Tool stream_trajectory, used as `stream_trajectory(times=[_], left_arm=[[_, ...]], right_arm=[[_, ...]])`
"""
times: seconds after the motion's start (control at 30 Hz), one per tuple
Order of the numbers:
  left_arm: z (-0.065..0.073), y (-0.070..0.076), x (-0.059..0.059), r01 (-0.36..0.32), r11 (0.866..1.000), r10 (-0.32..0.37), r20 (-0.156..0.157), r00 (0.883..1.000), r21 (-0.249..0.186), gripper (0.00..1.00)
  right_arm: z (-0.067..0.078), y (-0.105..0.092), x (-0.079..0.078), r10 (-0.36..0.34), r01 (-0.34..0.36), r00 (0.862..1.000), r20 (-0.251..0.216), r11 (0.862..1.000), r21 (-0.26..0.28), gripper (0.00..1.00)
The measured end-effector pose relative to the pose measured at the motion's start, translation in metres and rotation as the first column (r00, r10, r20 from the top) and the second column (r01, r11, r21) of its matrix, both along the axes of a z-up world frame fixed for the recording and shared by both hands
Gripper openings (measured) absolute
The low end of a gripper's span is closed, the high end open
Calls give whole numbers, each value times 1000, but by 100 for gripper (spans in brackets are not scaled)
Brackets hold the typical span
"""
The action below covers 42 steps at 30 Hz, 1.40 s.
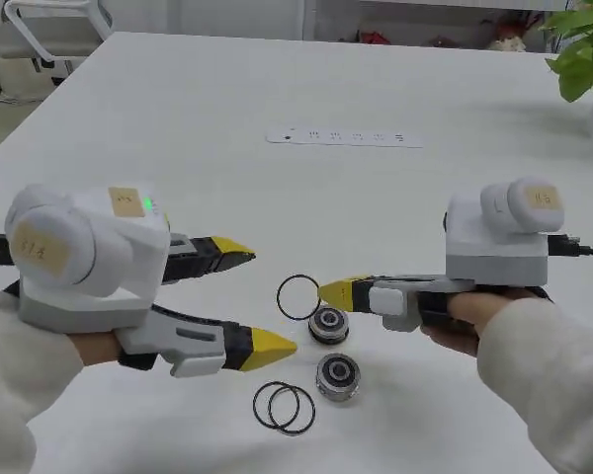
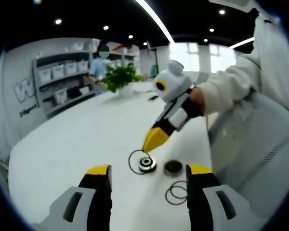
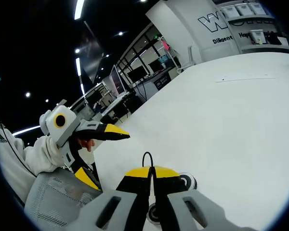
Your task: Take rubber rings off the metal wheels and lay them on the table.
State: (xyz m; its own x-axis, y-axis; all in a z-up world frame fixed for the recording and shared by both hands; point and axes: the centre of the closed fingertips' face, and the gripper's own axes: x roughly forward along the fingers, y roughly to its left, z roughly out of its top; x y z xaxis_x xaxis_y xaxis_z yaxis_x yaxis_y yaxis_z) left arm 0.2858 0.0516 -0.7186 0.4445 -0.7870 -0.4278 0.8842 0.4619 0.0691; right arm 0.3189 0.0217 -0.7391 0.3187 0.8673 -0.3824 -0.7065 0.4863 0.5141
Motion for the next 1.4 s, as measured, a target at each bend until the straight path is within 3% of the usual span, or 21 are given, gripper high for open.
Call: stream_trajectory(times=[0.23,0.47,0.8,1.07,1.4], left_arm=[[-16,13,-15,-24,1000,25,-65,998,17,64],[-24,19,-21,-32,999,36,-88,995,36,66],[-33,25,-31,-44,998,49,-115,992,43,67],[-35,25,-32,-41,998,47,-122,991,49,67],[-39,25,-34,-35,998,42,-135,990,55,66]], right_arm=[[-2,9,-10,43,-43,999,-5,999,-7,0],[-8,19,-23,97,-97,995,-12,995,-24,0],[-23,28,-40,177,-179,984,-32,982,-65,0],[-33,35,-55,236,-240,971,-49,966,-96,0],[-41,35,-63,267,-274,961,-69,954,-120,0]])
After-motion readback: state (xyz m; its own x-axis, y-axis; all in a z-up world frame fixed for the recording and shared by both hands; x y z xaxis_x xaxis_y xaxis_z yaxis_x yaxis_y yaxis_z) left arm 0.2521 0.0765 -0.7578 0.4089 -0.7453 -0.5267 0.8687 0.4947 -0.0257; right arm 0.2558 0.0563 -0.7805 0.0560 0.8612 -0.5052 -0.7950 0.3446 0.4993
